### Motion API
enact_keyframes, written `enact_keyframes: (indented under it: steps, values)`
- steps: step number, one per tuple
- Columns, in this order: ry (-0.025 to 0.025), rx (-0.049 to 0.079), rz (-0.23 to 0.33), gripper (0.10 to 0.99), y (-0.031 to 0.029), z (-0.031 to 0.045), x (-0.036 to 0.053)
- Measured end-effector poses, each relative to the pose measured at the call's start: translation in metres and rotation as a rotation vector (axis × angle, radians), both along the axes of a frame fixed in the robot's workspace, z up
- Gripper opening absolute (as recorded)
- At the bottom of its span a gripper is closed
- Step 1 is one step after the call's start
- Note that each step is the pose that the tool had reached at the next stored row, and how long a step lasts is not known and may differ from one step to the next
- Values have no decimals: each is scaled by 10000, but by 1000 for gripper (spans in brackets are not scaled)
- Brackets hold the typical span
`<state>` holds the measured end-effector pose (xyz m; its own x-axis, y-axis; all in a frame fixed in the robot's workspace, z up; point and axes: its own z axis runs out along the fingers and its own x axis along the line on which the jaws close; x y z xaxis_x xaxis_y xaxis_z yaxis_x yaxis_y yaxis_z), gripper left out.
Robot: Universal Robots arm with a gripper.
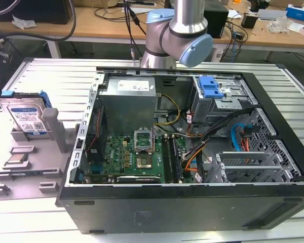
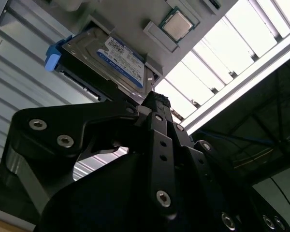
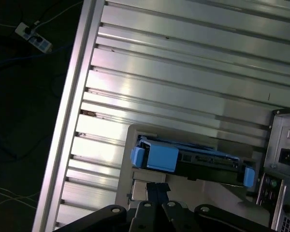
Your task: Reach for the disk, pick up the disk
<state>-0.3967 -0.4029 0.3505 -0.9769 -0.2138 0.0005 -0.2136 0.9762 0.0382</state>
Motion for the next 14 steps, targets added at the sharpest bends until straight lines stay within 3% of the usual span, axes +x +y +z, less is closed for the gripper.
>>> enact_keyframes:
  steps: [14]
  values:
    - [0,1,599,106,0,0,0]
